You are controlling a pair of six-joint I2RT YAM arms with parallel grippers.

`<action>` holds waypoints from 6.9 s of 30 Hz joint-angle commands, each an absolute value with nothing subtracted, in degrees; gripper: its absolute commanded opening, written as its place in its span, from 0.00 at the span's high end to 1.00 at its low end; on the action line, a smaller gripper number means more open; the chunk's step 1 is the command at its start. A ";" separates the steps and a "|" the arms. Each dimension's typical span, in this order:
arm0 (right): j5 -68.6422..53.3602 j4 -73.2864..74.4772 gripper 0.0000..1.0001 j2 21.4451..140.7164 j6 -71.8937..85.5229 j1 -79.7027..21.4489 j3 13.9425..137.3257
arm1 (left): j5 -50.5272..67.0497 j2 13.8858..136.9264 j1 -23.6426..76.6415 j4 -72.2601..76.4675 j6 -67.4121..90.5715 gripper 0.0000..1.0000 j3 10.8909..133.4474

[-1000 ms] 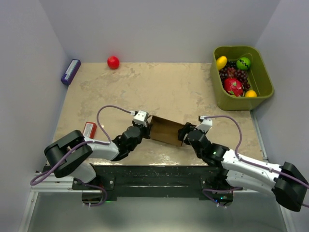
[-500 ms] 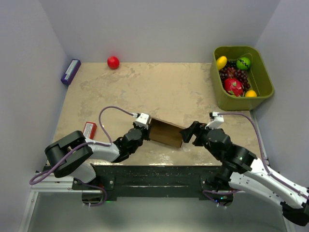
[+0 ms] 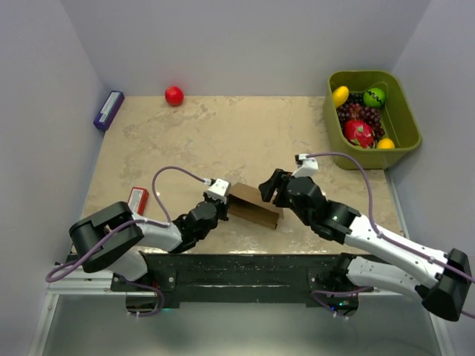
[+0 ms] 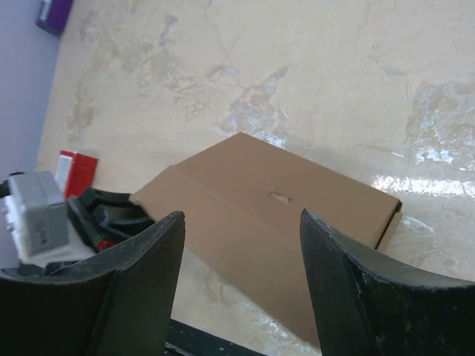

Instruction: Fold the paper box

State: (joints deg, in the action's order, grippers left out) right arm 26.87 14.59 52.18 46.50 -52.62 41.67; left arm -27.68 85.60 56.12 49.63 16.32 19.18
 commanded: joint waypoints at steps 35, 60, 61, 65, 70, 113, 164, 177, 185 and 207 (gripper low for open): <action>23.38 0.44 0.35 66.53 53.00 -52.91 35.51 | -16.53 41.37 55.29 2.20 27.07 0.31 23.09; 21.88 0.53 0.34 67.94 53.17 -52.91 33.22 | 12.22 70.93 42.54 27.95 31.20 0.34 24.79; 21.80 0.61 0.34 68.11 53.26 -52.91 33.14 | 12.22 71.10 42.54 27.86 31.29 0.34 24.61; 21.71 0.53 0.34 68.12 53.61 -52.91 32.35 | 11.34 71.02 42.54 27.42 30.85 0.34 24.17; 21.18 2.19 0.34 65.40 53.44 -52.91 32.96 | 9.15 69.09 42.54 23.30 28.39 0.34 27.06; 11.60 17.58 0.09 53.00 55.46 -43.16 25.49 | 20.82 66.27 27.78 17.57 30.32 0.11 27.86; 4.92 -1.23 0.99 42.19 71.63 -41.57 1.49 | 37.00 78.82 24.96 35.85 42.53 0.10 19.25; 5.89 -0.18 0.94 40.26 68.30 -41.57 3.07 | 41.48 85.86 28.39 44.91 49.30 0.58 22.76; 11.68 8.52 0.46 39.20 54.70 -41.66 14.13 | 40.78 83.06 27.86 33.77 45.19 0.70 28.21; 39.78 13.70 0.06 71.44 21.54 -76.10 53.34 | 49.74 78.92 15.83 12.13 39.02 0.75 31.03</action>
State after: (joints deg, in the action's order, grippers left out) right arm 27.57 11.51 66.17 27.70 -69.60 46.04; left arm 45.76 80.66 18.37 15.75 41.60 28.97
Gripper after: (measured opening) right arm 0.935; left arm 0.555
